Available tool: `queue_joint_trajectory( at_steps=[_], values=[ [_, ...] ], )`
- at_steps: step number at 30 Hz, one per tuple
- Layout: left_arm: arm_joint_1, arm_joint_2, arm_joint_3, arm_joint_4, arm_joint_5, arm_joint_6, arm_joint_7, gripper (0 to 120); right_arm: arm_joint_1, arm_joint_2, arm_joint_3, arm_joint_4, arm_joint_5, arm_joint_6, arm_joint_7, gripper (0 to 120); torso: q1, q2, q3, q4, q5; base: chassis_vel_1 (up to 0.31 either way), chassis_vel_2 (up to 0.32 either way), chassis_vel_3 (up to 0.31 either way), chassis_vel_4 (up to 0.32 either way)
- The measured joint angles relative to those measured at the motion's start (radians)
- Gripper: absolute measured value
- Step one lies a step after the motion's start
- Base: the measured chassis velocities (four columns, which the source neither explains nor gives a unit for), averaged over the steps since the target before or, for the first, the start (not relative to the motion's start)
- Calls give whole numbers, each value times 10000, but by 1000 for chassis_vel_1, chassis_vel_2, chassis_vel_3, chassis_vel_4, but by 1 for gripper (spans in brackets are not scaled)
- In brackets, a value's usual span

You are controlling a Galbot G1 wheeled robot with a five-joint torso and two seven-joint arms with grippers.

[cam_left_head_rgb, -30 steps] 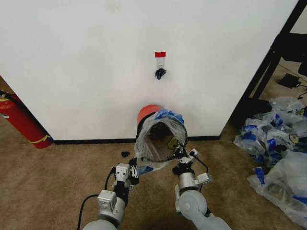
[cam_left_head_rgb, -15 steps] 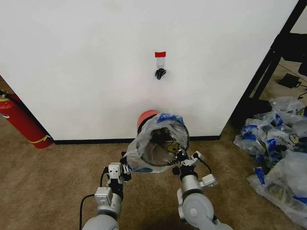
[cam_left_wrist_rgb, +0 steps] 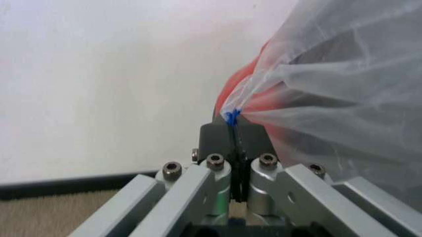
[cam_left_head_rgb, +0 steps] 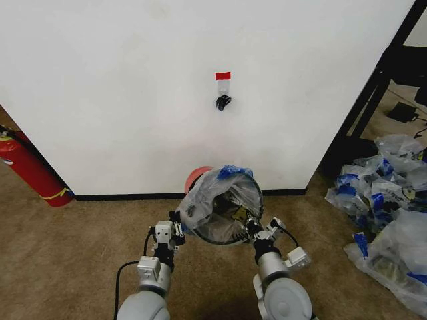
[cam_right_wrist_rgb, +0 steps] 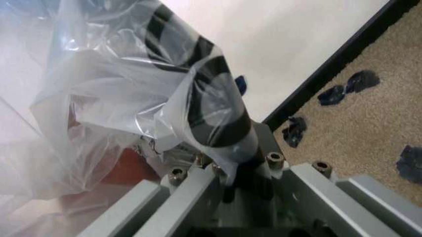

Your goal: Pick up the garbage bag from the wall and place it over the trash bin.

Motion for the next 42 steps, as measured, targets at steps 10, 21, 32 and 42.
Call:
queue_joint_trajectory(
  at_steps=[10, 21, 32, 42],
  values=[
    [318, 729, -354, 344, 183, -1146, 1861, 35, 320, -215, 15, -196, -52, -121, -62, 0, 0, 0, 0, 0, 0, 0, 0, 0, 0],
    [273, 1103, -1745, 1124, 686, -3119, 4625, 77, 622, -382, 231, -469, -119, -200, 53, 0, 0, 0, 0, 0, -1, 0, 0, 0, 0],
    [-200, 1543, -2897, -55, -268, -3084, 5513, 100, 630, -399, -169, -1801, -2353, 9, -632, 0, 0, -1, 0, -1, 3, 0, 0, 0, 0],
    [-182, 1329, -1356, -1419, 87, -2282, 5663, 95, 809, -670, -429, -2161, -3556, -161, -1229, 0, 0, 0, 0, 2, 1, 0, 0, 0, 0]
  ],
)
